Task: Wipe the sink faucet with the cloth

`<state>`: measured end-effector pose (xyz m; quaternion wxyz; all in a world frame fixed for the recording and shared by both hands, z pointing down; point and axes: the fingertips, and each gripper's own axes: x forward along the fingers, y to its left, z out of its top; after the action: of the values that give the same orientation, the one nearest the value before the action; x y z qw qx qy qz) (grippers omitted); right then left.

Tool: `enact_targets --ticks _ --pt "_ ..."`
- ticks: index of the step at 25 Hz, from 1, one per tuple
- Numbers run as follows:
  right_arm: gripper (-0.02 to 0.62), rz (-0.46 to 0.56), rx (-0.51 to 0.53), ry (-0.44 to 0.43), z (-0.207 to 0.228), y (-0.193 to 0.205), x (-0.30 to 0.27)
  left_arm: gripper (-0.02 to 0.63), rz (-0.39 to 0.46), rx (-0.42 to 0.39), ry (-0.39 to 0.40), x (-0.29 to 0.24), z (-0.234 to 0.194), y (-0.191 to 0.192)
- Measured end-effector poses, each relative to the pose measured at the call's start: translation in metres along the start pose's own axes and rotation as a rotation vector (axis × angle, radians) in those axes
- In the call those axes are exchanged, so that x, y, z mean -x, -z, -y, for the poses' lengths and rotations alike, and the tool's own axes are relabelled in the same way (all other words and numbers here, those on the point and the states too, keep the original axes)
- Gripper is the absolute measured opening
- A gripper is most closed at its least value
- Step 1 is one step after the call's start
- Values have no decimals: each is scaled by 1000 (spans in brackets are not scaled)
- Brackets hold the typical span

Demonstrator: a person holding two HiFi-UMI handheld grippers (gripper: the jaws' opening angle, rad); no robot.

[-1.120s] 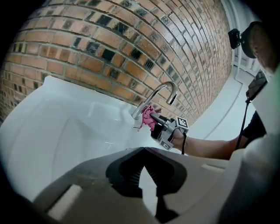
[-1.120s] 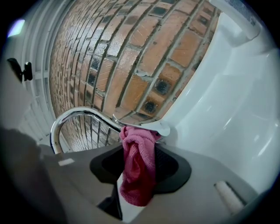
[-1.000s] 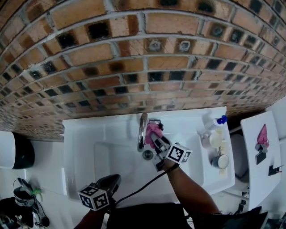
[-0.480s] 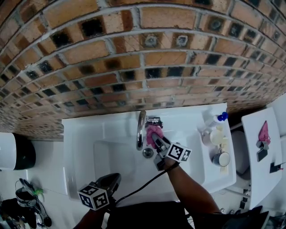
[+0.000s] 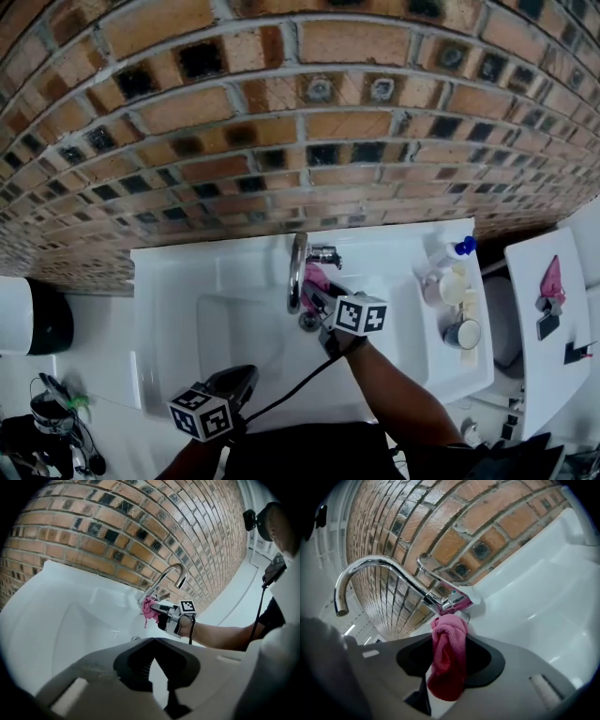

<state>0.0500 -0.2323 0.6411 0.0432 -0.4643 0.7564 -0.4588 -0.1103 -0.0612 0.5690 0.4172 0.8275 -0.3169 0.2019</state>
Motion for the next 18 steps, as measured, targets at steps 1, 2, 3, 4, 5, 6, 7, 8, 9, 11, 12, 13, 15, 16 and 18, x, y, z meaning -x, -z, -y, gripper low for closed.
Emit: enact_targets --ticks 1,2,3,4,5,6,7,8,9,11,12,13,15,16,18 --pt "172 0 2 -6 -4 -3 -3 6 0 0 1 0 0 1" --pt "172 3 2 -11 -7 -6 -5 6 1 1 1 1 0 1" --pt "172 7 4 -14 -10 -9 -6 6 4 2 0 2 -1 1" --pt "172 11 8 -14 -13 -12 -7 6 8 4 -2 3 -1 1" --pt "172 14 15 -12 -15 -15 -7 6 13 5 -3 4 -1 1" --pt "172 17 21 -11 -17 -17 -7 6 17 6 -5 5 -2 0" --pt "172 20 26 -10 -19 -18 -6 6 22 7 -6 6 -3 0" --pt "173 25 29 -11 -20 -19 -4 6 25 7 -6 7 -3 0" --pt "173 33 32 -14 -22 -21 -1 6 28 7 -6 7 -3 1" --pt "173 54 39 -34 -30 -27 3 6 32 9 -4 8 -2 2" --pt "173 65 47 -50 -36 -30 6 6 35 9 -3 8 -1 2" --pt "173 76 56 -67 -43 -33 8 6 38 8 -2 9 0 2" --pt "173 100 76 -100 -55 -41 14 6 44 7 3 10 3 3" --pt "174 115 81 -118 -61 -46 17 6 48 7 6 11 5 3" --pt "175 150 74 -162 -70 -57 26 6 57 6 10 12 8 4"
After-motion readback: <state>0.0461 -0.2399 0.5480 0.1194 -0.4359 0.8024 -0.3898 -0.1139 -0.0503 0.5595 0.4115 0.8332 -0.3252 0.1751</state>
